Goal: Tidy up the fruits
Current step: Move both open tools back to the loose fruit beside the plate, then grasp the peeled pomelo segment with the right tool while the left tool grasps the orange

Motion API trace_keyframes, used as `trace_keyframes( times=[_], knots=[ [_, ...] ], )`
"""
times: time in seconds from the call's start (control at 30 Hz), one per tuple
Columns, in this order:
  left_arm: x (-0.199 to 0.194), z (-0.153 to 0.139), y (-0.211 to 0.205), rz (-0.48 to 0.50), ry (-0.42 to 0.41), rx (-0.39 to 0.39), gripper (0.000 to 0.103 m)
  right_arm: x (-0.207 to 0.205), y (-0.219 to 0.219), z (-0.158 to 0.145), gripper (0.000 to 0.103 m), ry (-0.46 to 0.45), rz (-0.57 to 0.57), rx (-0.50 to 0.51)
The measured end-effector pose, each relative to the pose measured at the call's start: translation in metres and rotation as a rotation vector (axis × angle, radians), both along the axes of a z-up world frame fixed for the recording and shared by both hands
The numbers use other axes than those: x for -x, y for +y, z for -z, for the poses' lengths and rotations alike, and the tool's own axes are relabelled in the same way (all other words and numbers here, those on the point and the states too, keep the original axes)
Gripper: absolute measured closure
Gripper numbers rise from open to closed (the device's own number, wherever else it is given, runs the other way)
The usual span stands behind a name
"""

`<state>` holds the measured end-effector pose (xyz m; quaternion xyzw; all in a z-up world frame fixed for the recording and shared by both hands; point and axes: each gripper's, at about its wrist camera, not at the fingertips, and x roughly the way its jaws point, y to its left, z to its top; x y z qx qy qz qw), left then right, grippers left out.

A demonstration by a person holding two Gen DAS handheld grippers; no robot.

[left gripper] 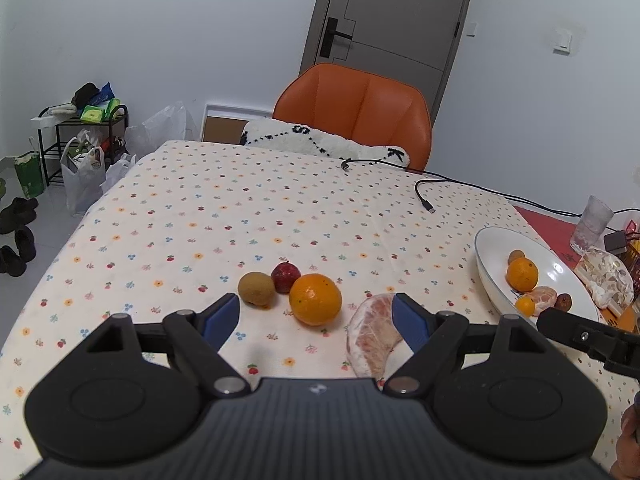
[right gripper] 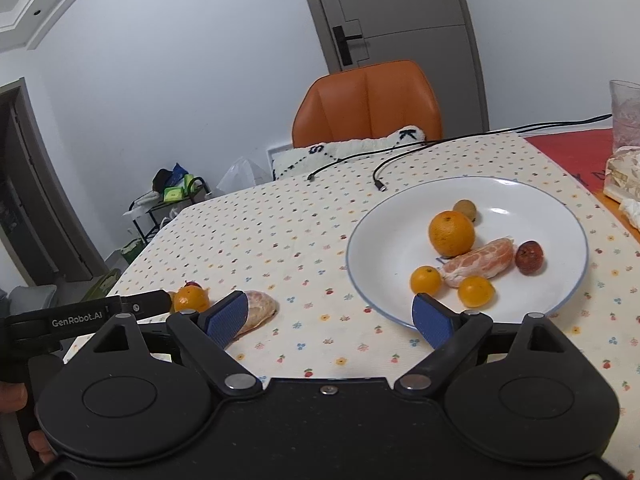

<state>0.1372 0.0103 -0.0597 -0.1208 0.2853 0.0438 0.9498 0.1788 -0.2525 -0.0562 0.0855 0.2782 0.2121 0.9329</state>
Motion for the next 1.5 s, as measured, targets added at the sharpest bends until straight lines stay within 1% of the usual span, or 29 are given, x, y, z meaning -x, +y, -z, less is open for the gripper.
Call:
trace_keyframes(
  times=[0.2, 0.3, 0.5, 0.67, 0.8, 0.93, 1.07, 1.13, 1.3, 1.43, 1.5],
  knots=[
    [0.0, 0.007, 0.007, 0.001, -0.001, 0.016, 0.021, -0.001, 0.012, 0.003, 0.015, 0.006, -0.04, 0.0],
    [-0.002, 0.011, 0.011, 0.004, 0.006, 0.035, 0.024, -0.002, 0.019, 0.004, 0.015, 0.014, -0.063, -0.001],
    [-0.005, 0.014, 0.015, 0.024, -0.003, 0.048, 0.031, -0.006, 0.033, 0.006, 0.023, 0.033, -0.107, 0.0],
    [-0.008, 0.018, 0.021, 0.038, 0.001, 0.068, 0.046, -0.009, 0.049, 0.011, 0.029, 0.051, -0.149, 0.011],
    [-0.009, 0.021, 0.027, 0.04, 0.007, 0.079, 0.051, -0.012, 0.062, 0.015, 0.031, 0.069, -0.17, 0.022],
    [-0.01, 0.023, 0.032, 0.045, 0.012, 0.091, 0.058, -0.017, 0.074, 0.02, 0.032, 0.09, -0.194, 0.029],
    [-0.009, 0.022, 0.036, 0.055, 0.002, 0.096, 0.058, -0.021, 0.088, 0.024, 0.033, 0.107, -0.22, 0.04],
    [-0.009, 0.022, 0.038, 0.056, 0.0, 0.101, 0.058, -0.022, 0.095, 0.025, 0.035, 0.115, -0.234, 0.045],
    [-0.009, 0.021, 0.043, 0.06, -0.001, 0.103, 0.058, -0.026, 0.108, 0.031, 0.035, 0.129, -0.257, 0.057],
    [-0.01, 0.021, 0.044, 0.058, 0.002, 0.104, 0.058, -0.028, 0.113, 0.032, 0.036, 0.113, -0.25, 0.068],
    [-0.011, 0.02, 0.045, 0.057, 0.003, 0.107, 0.058, -0.03, 0.114, 0.032, 0.043, 0.105, -0.238, 0.082]
  ],
)
